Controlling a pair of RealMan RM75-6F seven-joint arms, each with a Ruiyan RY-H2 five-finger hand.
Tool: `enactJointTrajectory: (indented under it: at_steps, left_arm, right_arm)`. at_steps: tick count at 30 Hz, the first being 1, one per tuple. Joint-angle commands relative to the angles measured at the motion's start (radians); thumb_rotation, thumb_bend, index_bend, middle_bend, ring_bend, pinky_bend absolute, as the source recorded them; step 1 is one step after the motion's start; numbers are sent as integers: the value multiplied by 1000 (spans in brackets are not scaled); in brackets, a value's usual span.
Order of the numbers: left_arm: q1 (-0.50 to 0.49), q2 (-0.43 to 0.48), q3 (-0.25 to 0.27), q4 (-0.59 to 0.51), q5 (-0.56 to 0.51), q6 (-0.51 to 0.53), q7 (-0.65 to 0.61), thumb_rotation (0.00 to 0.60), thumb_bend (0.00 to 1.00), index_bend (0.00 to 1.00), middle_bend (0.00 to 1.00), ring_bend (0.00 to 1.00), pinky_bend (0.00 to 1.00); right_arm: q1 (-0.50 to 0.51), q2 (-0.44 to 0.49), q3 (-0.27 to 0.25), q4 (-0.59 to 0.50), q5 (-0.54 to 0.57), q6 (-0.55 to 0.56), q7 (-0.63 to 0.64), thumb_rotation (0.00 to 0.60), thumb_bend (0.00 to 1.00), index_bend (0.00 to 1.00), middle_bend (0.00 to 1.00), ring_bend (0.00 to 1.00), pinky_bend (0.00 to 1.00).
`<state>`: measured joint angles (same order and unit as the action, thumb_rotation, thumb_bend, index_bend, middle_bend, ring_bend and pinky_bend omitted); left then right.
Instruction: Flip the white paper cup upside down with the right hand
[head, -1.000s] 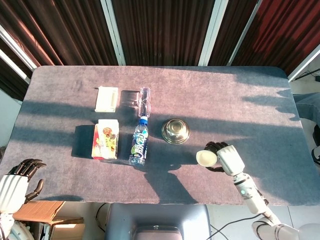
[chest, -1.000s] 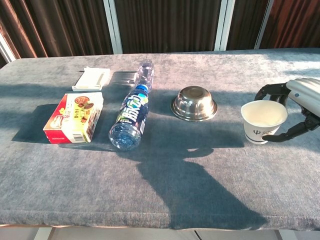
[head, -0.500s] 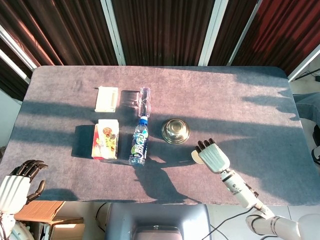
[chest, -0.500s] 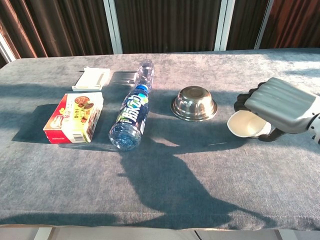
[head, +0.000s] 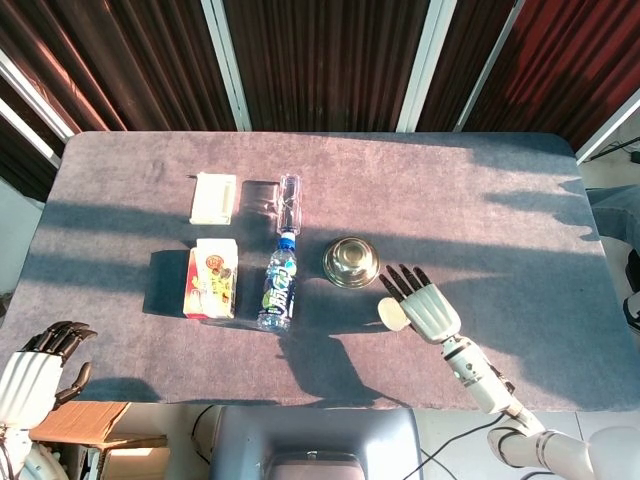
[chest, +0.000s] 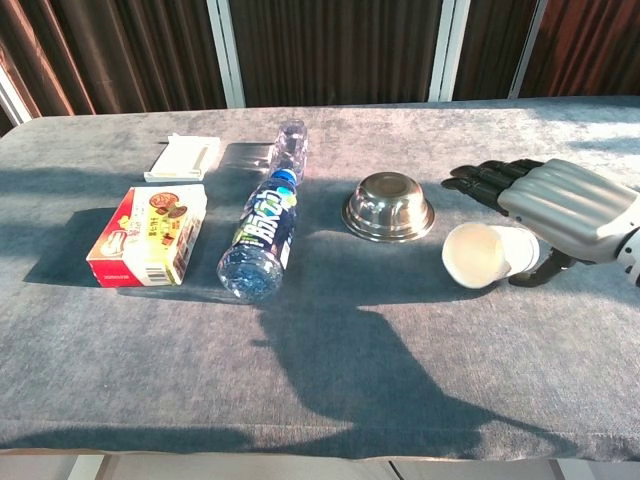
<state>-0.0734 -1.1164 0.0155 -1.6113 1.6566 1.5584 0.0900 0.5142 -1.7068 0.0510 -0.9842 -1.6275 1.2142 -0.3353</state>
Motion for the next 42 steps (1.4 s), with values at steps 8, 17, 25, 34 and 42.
enactJointTrajectory:
  at_steps: [8,17,25,34,42]
  left_arm:
    - [-1,0,1,-2,0,-3,1,600,420,337,271,205,390]
    - [-2,0,2,-2,-1,-6,1,600,420,338,271,205,391]
    - [1,2,3,-2,2,0,-3,600,419,338,278,205,391]
    - [1,3,3,-3,0,-2,-5,600,420,338,282,205,391]
    - [0,3,5,-7,5,-5,-1,600,420,338,283,206,391]
  right_arm:
    - [-1,17,1,37,58,-49,271,600,271,34,22,24,257]
    - [29,-49,-15,183,26,-37,481,600,271,472,345,380,567]
    - [31,-90,-38,266,1,-2,514,600,353,630,455,510,679]
    - [28,-107,-38,317,-31,99,458,600,389,703,487,552,717]
    - [107,-56,-108,356,-266,341,-173,600,389,718,491,550,709]
